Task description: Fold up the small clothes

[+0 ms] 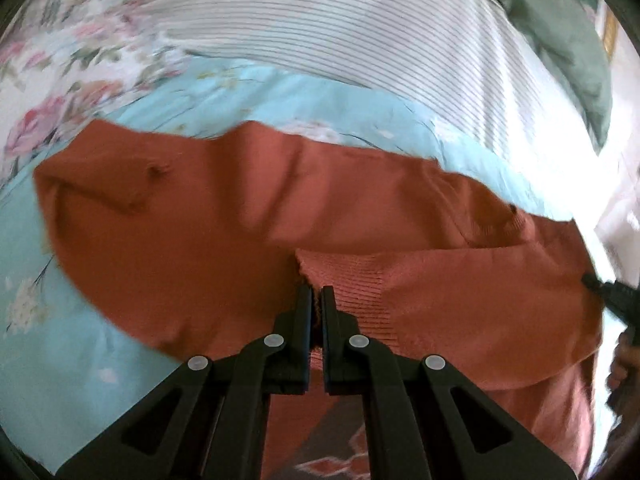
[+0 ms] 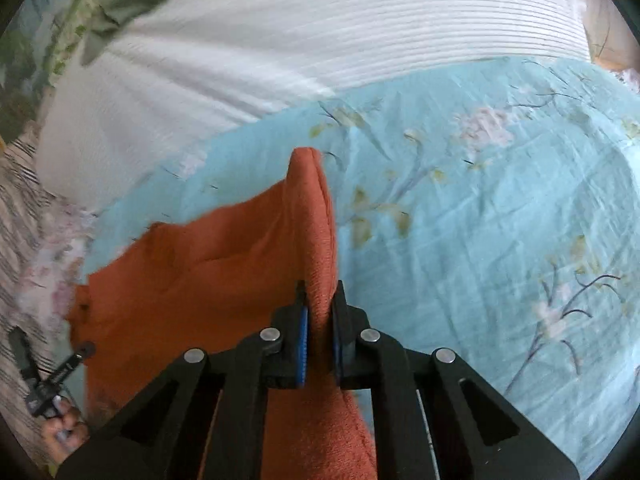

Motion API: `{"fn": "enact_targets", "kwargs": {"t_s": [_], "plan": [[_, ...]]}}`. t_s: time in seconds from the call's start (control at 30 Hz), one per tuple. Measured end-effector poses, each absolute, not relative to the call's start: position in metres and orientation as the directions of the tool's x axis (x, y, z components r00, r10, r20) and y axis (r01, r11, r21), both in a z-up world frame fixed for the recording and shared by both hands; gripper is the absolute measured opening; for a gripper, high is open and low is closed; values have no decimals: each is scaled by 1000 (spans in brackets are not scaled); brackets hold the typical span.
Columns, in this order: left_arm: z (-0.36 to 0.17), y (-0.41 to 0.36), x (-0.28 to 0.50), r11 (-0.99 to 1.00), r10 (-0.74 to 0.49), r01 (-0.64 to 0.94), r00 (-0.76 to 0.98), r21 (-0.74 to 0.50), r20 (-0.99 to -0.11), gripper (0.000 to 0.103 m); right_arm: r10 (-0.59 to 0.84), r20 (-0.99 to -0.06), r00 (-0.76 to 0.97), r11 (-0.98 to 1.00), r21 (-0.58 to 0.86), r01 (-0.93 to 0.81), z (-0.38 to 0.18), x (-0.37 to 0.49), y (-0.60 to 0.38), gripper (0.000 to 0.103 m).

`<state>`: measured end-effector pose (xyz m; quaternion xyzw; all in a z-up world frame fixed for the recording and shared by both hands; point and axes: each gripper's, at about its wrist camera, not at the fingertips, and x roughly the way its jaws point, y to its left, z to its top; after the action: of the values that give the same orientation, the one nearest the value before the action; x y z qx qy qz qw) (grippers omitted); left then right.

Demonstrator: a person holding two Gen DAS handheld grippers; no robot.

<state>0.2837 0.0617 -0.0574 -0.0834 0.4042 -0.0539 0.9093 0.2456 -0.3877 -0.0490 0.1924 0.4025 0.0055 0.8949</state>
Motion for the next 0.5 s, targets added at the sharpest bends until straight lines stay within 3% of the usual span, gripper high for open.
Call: {"fn": "enact_targets", "kwargs": {"t_s": [0.13, 0.23, 0.4, 0.5], "plan": [[-70, 46, 290, 988, -135, 35, 653, -148, -745, 2, 144, -781, 608, 922, 329, 204, -84, 256, -392, 12], [-72, 52, 291, 985, -150, 34, 647, -169, -747, 2, 160, -759, 631, 897, 379, 228, -81, 252, -400, 20], [-72, 54, 287, 985, -161, 56, 647, -165, -745, 2, 150, -717, 680, 888, 400, 227, -62, 232, -409, 21], [-71, 52, 286, 986, -156, 63, 651, -153, -743, 2, 229, -672, 704, 878, 456, 150, -55, 214, -400, 21]]}}
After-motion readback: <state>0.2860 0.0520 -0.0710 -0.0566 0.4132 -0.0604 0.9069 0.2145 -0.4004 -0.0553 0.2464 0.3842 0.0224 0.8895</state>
